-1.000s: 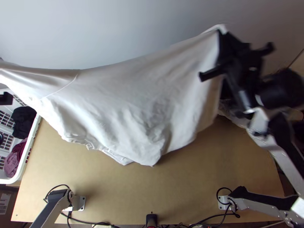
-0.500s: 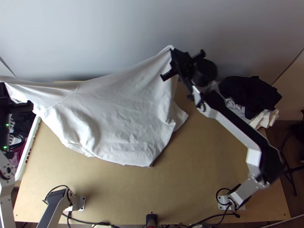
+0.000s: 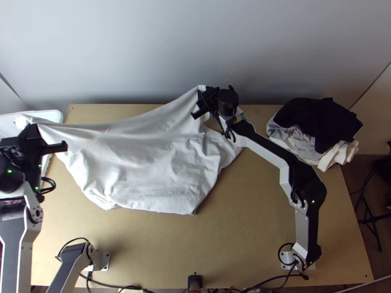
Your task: Fold the t-shirt
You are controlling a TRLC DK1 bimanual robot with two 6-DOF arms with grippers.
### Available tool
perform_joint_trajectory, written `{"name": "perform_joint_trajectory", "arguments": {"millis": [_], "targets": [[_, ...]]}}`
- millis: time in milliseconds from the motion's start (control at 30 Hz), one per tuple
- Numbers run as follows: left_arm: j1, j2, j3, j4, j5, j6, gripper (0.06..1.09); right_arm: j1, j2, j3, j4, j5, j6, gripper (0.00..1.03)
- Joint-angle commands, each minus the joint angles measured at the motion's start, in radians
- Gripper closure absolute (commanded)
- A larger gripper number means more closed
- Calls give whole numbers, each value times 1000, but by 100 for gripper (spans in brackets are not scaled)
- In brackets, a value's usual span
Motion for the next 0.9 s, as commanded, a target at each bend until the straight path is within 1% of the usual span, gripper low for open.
{"name": "perform_joint_trajectory", "arguments": {"millis": [0, 33, 67, 167, 267, 367, 500, 533, 567, 700, 867], "targets": [[-59, 2, -115, 64, -38, 9, 105, 22, -15, -43, -83, 32, 61, 26], [-65, 6, -124, 75, -48, 10, 105, 26, -41, -52, -116, 32, 76, 12], [-69, 11, -134, 79, -49, 12, 105, 35, -67, -66, -152, 32, 93, 3], [-80, 22, -169, 105, -51, 12, 105, 63, -170, -157, -168, 32, 111, 3], [-91, 26, -215, 127, -51, 18, 105, 106, -271, -244, -233, 30, 115, 3], [-94, 33, -269, 155, -51, 33, 105, 158, -348, -293, -379, 17, 150, 3], [-96, 36, -344, 201, -49, 50, 105, 279, -428, -345, -596, -91, 194, 3], [-96, 37, -361, 214, -49, 60, 105, 321, -435, -351, -653, -112, 199, 3], [-99, 42, -378, 233, -49, 66, 105, 370, -442, -362, -695, -115, 208, 3], [-102, 54, -410, 257, -49, 67, 105, 500, -445, -410, -759, -138, 210, 3], [-85, 95, -434, 285, -49, 50, 105, 540, -399, -437, -762, -174, 202, 3]]}}
